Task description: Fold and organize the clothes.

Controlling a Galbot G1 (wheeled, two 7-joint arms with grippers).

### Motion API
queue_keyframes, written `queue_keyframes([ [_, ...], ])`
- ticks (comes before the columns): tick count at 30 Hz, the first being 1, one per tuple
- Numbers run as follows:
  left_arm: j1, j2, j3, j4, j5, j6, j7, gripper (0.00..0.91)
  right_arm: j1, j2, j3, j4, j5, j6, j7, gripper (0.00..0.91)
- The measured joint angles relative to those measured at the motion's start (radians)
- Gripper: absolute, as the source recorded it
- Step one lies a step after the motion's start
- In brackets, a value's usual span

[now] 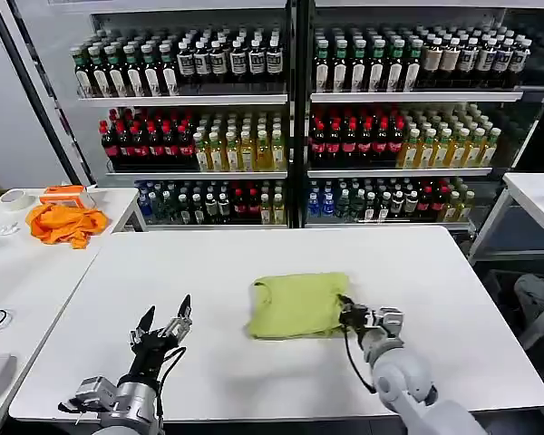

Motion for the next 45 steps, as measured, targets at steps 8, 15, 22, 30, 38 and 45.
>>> queue_keyframes([
  [8, 0.014, -0.004, 0.004, 0.002, 0.038, 0.007, 0.005, 0.907, -0.033, -0.02, 0.048, 0.029, -0.135, 0.04, -0.047, 0.907],
  [15, 0.031, 0.004, -0.007, -0.003, 0.147, -0.008, 0.008, 0.907, -0.095, -0.039, 0.088, 0.087, -0.265, 0.145, -0.102, 0.907],
  [22, 0.05, 0.008, -0.013, -0.016, 0.23, -0.016, 0.009, 0.907, -0.178, -0.037, 0.136, 0.153, -0.328, 0.207, -0.13, 0.907],
  [30, 0.057, -0.01, -0.003, -0.021, 0.291, -0.019, 0.011, 0.907, -0.266, -0.038, 0.194, 0.209, -0.348, 0.249, -0.148, 0.907],
  [38, 0.064, -0.022, -0.003, -0.021, 0.321, -0.025, 0.019, 0.907, -0.342, -0.049, 0.258, 0.243, -0.354, 0.287, -0.163, 0.907],
  [45, 0.062, -0.034, 0.004, -0.021, 0.338, -0.026, 0.025, 0.907, -0.385, -0.054, 0.302, 0.277, -0.372, 0.311, -0.167, 0.907],
])
